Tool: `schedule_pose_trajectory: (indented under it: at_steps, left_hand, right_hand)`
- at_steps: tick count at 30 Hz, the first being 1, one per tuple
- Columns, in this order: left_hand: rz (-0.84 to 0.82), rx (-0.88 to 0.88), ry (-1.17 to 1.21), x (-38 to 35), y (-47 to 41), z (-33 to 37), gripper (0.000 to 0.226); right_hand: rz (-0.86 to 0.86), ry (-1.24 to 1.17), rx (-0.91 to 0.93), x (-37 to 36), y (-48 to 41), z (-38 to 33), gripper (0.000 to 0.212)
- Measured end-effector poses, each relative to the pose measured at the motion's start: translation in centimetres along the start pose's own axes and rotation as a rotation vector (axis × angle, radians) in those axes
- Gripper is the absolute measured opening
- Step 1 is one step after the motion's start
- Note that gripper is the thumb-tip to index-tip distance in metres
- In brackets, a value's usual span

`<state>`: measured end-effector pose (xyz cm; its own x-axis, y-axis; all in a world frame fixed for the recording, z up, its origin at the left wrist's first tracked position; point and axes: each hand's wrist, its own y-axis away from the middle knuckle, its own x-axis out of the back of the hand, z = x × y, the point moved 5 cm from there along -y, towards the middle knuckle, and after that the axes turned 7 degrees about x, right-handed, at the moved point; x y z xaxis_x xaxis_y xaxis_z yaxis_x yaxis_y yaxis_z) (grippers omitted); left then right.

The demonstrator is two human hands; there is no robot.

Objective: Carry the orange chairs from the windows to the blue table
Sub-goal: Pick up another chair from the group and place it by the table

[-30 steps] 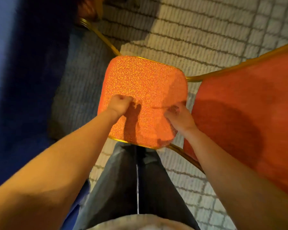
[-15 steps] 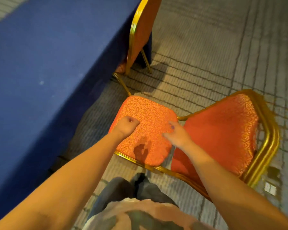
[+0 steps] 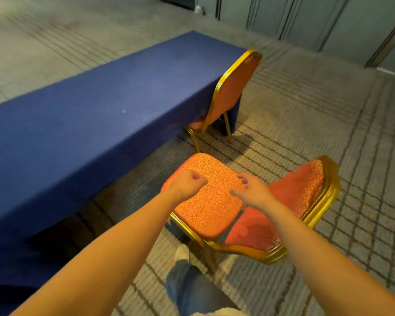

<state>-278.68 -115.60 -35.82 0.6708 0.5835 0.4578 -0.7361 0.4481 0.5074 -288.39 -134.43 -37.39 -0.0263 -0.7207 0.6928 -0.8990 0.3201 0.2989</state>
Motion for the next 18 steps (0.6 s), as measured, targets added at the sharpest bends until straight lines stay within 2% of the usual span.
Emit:
schedule_pose_trajectory:
  at_steps: [6, 9, 12, 16, 18]
  left_hand:
    - [0.05, 0.005, 0.019, -2.1, 4.2, 0.1, 0.025]
    - [0.065, 0.004, 0.023, -3.2, 4.6, 0.8, 0.022]
    - [0.118, 0.036, 0.038, -4.5, 3.7, 1.9, 0.025]
    - [0.187, 0.125, 0.06, -6.8, 1.2, 3.3, 0.024]
    - [0.232, 0.175, 0.104, -8.4, -0.2, 4.1, 0.024]
  right_hand:
    - [-0.006, 0.026, 0.057, 2.9, 3.8, 0.1, 0.072]
    - [-0.013, 0.06, 0.084, 4.4, 4.1, 0.8, 0.063]
    - [-0.049, 0.084, 0.132, 6.2, 2.7, 2.0, 0.064]
    - [-0.147, 0.163, 0.138, 8.4, -1.0, 3.7, 0.085]
    - [-0.224, 0.187, 0.168, 9.5, -3.4, 4.9, 0.08]
